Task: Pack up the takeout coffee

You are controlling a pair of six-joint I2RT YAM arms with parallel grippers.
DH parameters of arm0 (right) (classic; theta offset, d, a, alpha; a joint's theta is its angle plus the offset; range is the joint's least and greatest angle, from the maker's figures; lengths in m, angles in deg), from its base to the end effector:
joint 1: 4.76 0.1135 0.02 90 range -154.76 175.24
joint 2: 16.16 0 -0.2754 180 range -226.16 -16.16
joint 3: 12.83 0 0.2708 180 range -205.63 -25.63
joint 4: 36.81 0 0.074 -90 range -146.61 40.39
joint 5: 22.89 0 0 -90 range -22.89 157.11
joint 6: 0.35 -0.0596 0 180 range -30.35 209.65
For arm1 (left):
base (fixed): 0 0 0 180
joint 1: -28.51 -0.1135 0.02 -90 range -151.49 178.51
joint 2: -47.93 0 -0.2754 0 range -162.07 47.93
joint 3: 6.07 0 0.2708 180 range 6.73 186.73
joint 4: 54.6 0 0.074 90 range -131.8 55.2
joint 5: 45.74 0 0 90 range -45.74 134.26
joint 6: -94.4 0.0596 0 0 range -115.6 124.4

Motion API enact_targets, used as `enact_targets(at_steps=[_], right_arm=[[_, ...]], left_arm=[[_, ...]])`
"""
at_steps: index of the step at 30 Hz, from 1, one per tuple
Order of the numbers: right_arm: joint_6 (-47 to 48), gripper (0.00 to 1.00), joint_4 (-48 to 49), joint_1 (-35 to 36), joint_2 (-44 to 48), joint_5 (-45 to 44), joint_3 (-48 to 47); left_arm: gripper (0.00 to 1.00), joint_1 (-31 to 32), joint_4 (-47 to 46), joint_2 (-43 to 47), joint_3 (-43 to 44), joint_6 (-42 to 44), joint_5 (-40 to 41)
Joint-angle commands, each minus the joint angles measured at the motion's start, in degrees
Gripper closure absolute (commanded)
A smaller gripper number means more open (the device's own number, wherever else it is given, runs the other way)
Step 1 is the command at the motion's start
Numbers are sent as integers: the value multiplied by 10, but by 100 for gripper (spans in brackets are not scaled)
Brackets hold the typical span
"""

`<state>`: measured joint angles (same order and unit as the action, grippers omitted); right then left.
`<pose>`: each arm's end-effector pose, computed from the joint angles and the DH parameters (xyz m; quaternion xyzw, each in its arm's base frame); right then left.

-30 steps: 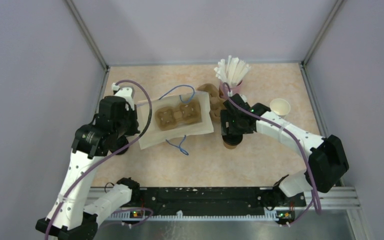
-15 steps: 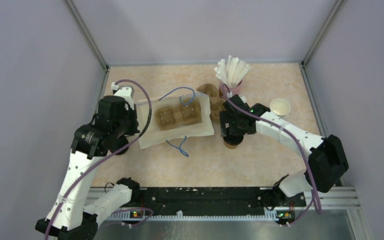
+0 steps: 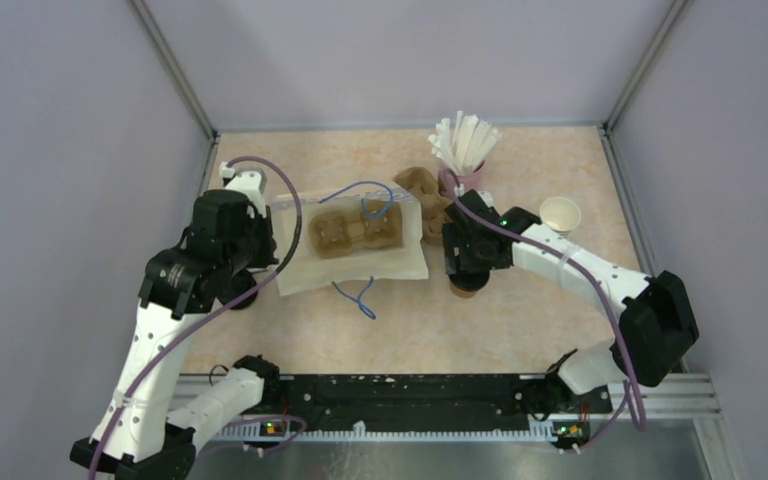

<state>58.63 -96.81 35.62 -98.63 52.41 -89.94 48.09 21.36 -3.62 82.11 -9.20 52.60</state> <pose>0.2447 0.1883 0.2416 -0.0519 0.9679 0.0220 0.2448 0.1620 -0.0485 0.4065 0.0159 0.9018 -0.0589 0.4278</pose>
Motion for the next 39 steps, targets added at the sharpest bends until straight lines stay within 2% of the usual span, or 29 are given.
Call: enact_targets(at_steps=[1,6,10,14,16,21,24,31,39], right_arm=[[8,28,-18,6,61,-32,-49],[33,31,-17,6,116,-48,-122],[74,35,33,6,161,-44,-176],[144,40,142,10,207,15,-198],[173,39,191,16,215,75,-207],[236,40,247,83,190,157,-229],[299,41,267,140,162,156,-235],[444,40,258,217,100,182,-253],[594,40,241,234,51,186,-248]], left_arm=[[100,1,-17,0,22,-8,-8],[100,1,-21,0,17,-21,-28],[100,1,-26,-2,18,-33,-47],[100,1,-28,-1,14,-35,-51],[100,1,-28,-1,15,-37,-55],[100,1,-31,-6,21,-40,-60],[100,1,-32,-7,21,-37,-64],[100,1,-64,19,5,-2,-58],[100,0,-110,42,-23,22,-80]])
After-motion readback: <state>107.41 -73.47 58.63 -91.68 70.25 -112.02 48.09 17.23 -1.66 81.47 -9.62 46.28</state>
